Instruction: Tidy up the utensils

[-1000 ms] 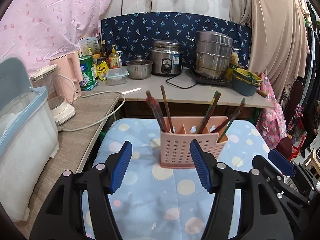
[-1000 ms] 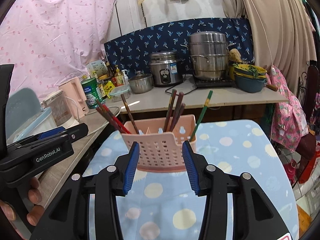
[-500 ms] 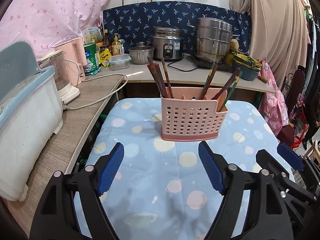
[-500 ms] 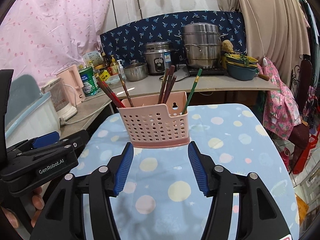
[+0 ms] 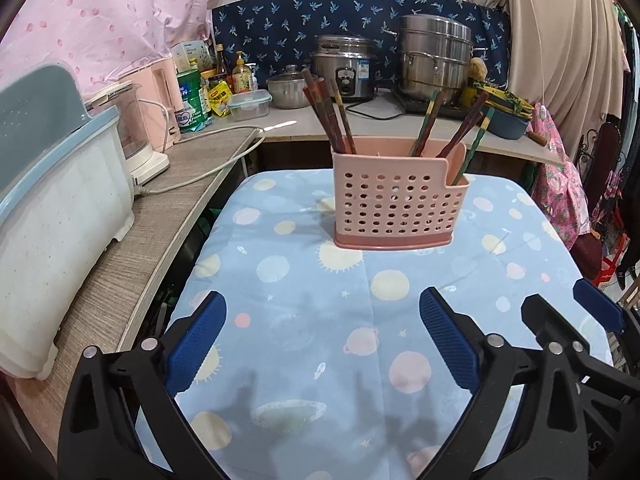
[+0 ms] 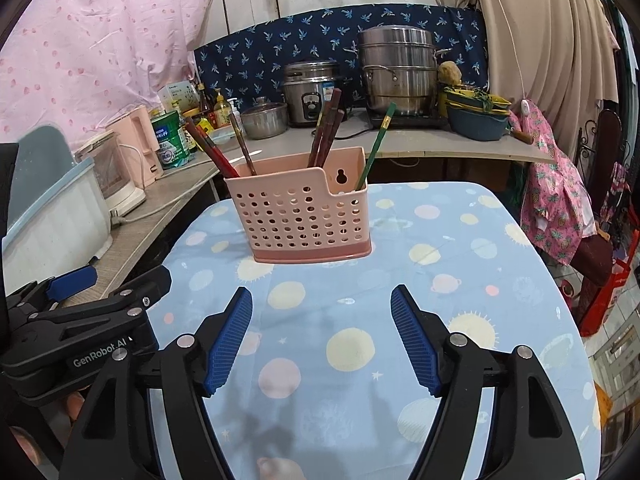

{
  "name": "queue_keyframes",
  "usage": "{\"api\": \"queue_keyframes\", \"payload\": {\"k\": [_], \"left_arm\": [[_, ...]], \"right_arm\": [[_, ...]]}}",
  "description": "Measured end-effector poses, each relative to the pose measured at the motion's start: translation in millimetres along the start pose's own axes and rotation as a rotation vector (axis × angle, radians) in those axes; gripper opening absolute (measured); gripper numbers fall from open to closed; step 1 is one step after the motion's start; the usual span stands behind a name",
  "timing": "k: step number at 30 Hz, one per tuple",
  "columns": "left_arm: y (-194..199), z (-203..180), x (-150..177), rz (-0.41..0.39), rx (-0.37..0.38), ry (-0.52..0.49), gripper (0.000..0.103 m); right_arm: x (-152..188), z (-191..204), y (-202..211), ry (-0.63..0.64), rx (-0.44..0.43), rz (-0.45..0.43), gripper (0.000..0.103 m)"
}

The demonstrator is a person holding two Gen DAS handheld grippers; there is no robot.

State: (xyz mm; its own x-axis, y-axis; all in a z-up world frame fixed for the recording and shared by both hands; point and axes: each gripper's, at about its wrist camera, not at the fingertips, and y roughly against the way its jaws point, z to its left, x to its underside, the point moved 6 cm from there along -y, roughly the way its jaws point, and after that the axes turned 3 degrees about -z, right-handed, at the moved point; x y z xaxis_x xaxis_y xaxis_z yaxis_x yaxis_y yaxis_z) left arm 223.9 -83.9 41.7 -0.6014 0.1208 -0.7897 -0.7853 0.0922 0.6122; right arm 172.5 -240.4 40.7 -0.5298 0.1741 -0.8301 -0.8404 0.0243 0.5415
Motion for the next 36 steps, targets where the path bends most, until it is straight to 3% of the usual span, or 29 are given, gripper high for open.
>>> {"api": "queue_keyframes", "payload": {"k": [9, 36], "left_arm": [[-8.0, 7.4, 14.3, 0.041, -0.02, 0.018, 0.095], [-15.5, 9.8, 37.2, 0.091, -0.031, 0.014, 0.095]], "right_arm": [[11.4, 1.8, -3.4, 0.011, 0.021, 0.016, 0.085], [30.7, 4.0, -5.3, 0.048, 0.063, 0.042, 0.088]]}}
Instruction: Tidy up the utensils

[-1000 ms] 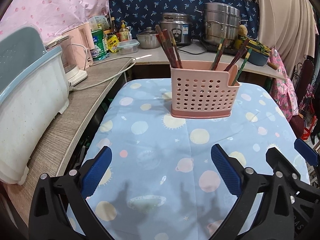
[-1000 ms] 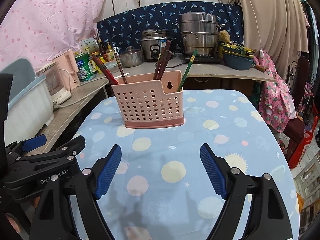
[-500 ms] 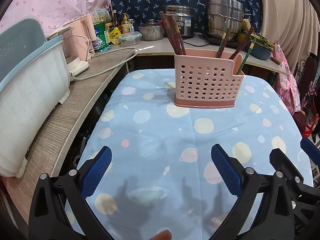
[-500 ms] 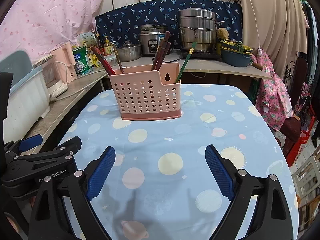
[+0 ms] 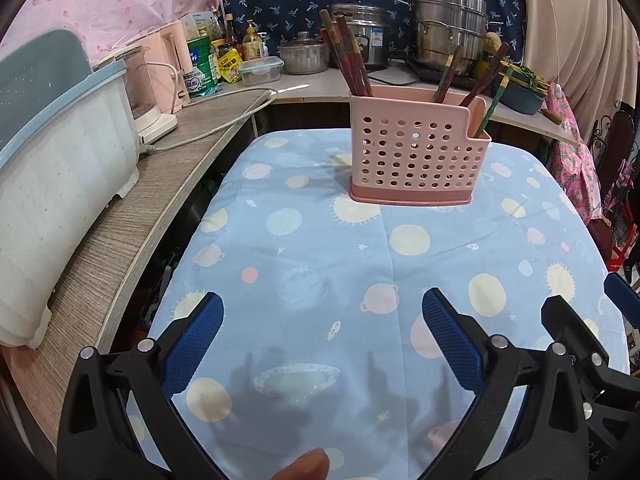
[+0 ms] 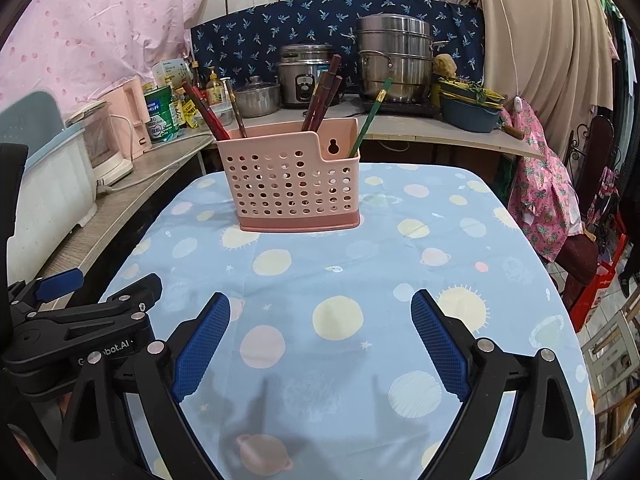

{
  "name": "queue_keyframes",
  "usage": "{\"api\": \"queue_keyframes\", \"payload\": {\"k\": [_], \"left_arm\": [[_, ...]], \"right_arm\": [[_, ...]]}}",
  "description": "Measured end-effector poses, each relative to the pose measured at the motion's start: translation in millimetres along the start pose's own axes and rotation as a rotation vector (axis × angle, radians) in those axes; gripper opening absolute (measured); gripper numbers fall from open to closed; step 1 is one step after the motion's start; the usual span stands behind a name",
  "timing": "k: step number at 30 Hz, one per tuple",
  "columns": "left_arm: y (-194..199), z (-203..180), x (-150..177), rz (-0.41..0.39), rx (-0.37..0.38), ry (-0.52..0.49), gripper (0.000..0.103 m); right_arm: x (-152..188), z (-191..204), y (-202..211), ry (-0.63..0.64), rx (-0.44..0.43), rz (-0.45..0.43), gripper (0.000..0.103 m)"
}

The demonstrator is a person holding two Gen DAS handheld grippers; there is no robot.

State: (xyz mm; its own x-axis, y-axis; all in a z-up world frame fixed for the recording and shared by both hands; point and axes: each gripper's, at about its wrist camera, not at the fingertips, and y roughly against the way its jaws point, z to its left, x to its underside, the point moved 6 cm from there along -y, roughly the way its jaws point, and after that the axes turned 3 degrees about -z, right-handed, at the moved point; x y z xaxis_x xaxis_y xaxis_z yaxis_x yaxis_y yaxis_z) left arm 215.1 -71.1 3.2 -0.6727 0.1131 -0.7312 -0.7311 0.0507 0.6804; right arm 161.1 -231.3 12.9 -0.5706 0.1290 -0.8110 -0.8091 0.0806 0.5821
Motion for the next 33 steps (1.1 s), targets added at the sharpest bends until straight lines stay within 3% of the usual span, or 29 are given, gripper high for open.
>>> {"api": "queue_keyframes", "payload": {"k": [33], "left_arm": [[-10.6, -0.2, -2.2, 0.003, -0.018, -0.025, 0.095]], "right_arm": [[3.8, -1.1, -12.9, -0.018, -0.001, 0.03, 0.088]]}}
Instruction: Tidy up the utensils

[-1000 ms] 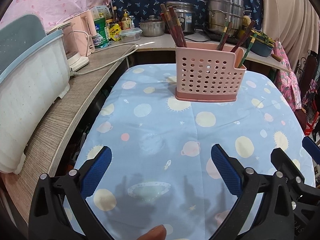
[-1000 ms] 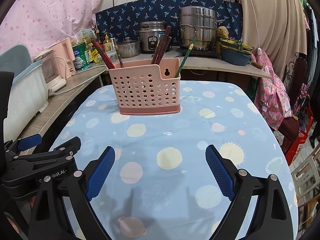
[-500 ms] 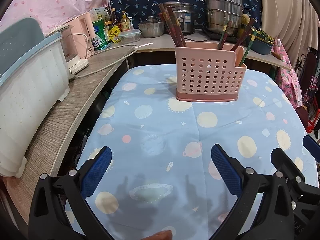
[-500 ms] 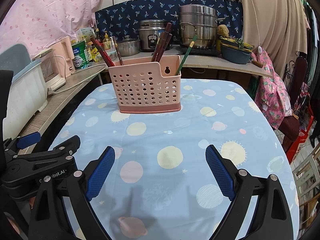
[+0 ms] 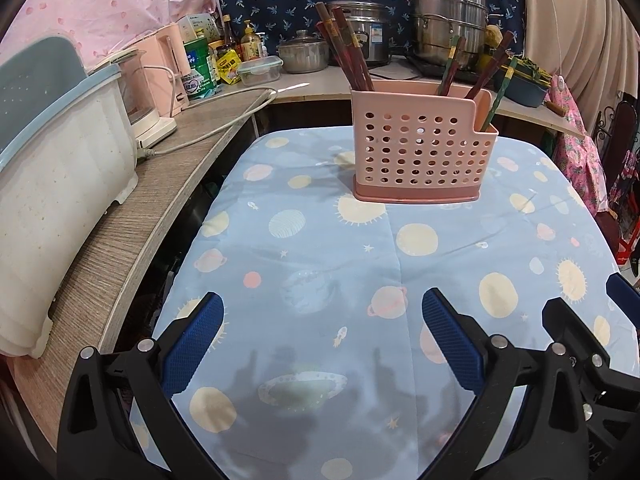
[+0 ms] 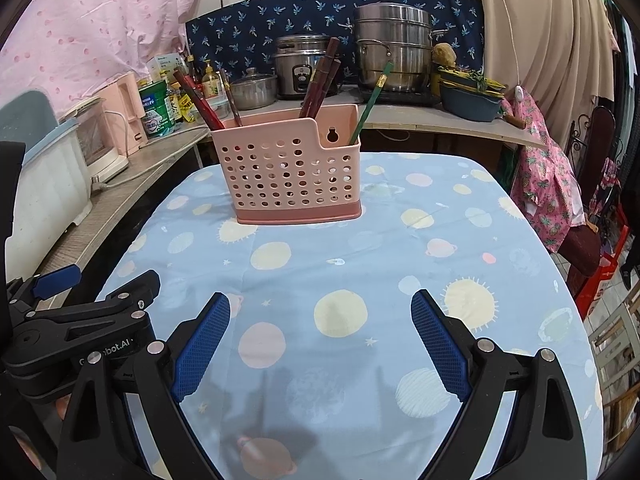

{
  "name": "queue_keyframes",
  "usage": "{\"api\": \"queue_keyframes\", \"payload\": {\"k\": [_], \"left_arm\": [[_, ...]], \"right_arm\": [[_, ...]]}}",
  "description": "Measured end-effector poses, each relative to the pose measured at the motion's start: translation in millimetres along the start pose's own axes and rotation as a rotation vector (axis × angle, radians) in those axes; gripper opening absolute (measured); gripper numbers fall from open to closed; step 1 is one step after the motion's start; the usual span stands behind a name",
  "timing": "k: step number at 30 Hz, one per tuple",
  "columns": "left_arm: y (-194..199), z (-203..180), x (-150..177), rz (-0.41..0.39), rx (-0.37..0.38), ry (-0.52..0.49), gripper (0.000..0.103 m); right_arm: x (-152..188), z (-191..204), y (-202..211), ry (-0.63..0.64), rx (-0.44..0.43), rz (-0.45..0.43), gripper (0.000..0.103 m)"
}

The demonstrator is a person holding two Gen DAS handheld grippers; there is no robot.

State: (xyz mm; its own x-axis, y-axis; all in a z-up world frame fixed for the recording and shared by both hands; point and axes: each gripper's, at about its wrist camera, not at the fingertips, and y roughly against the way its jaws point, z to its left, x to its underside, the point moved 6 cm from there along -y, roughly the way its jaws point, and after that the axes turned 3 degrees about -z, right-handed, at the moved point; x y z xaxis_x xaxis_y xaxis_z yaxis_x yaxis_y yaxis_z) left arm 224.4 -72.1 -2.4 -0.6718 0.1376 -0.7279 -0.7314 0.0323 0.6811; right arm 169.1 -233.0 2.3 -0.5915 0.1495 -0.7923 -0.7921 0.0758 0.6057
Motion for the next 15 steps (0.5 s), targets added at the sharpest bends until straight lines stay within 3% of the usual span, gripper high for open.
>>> {"api": "queue_keyframes", "payload": {"k": [15], "left_arm": [[-5.9, -3.5, -1.3, 0.015, 0.005, -0.001, 0.095]], "right_arm": [[-0.7, -2.3, -2.0, 0.001, 0.003, 0.0, 0.088]]}}
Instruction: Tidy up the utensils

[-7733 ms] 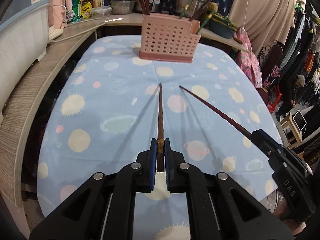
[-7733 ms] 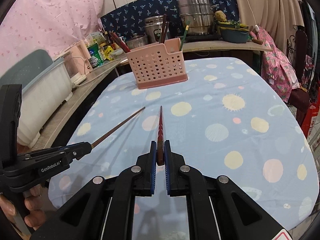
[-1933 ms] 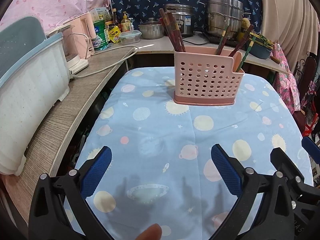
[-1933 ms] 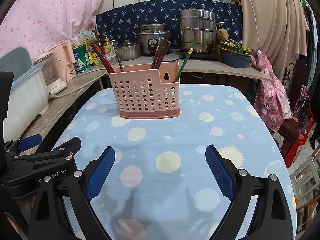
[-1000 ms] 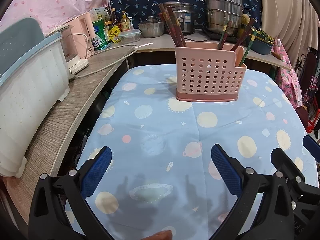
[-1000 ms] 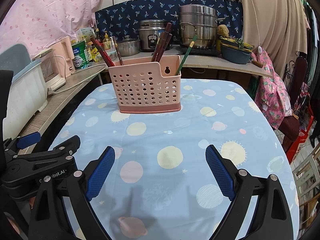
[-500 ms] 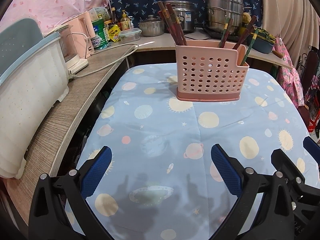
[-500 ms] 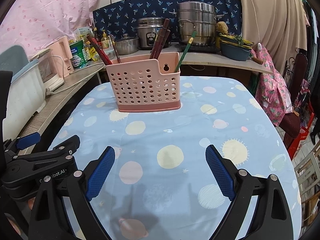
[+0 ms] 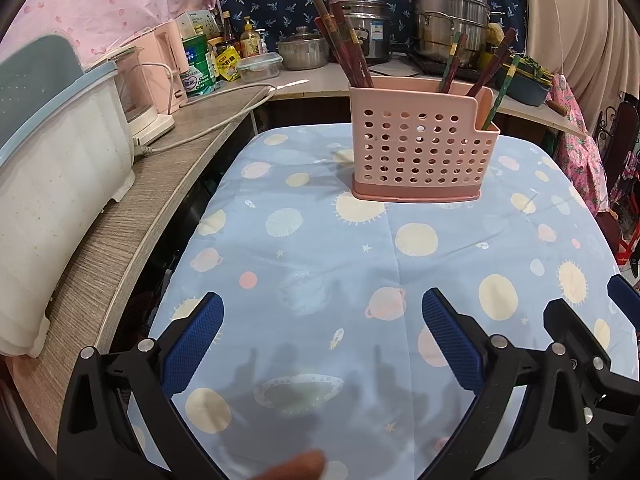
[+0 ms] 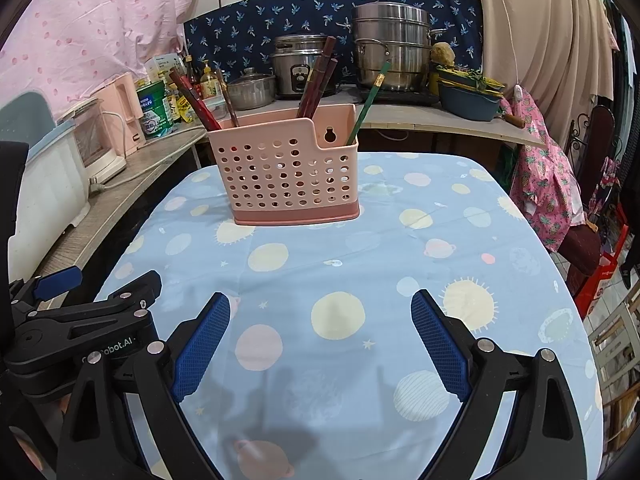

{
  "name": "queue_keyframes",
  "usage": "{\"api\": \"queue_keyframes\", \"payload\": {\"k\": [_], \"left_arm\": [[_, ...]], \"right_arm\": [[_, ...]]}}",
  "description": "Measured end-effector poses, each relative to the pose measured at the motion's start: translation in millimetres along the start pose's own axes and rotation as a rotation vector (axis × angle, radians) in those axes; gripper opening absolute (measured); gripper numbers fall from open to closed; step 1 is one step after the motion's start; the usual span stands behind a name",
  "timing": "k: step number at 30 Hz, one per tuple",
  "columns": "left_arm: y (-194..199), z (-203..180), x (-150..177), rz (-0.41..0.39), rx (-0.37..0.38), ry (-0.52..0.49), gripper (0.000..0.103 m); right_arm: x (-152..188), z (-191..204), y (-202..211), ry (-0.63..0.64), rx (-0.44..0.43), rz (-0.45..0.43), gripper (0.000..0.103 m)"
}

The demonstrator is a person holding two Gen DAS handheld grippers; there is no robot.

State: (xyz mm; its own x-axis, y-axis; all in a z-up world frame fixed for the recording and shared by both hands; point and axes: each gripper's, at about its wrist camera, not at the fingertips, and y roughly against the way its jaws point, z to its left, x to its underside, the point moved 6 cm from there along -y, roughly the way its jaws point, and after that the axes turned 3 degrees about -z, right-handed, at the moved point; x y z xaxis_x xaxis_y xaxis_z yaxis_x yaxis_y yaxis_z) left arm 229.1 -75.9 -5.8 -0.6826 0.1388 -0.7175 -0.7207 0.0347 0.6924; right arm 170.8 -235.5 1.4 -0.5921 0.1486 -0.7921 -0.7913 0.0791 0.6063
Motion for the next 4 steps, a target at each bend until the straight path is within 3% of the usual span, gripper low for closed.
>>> {"api": "queue_keyframes", "payload": {"k": [4], "left_arm": [[-1.5, -1.3, -0.1, 0.001, 0.008, -0.001, 0.095]], "right_arm": [[-1.6, -4.6, -4.2, -0.002, 0.011, 0.003, 0.089]]}}
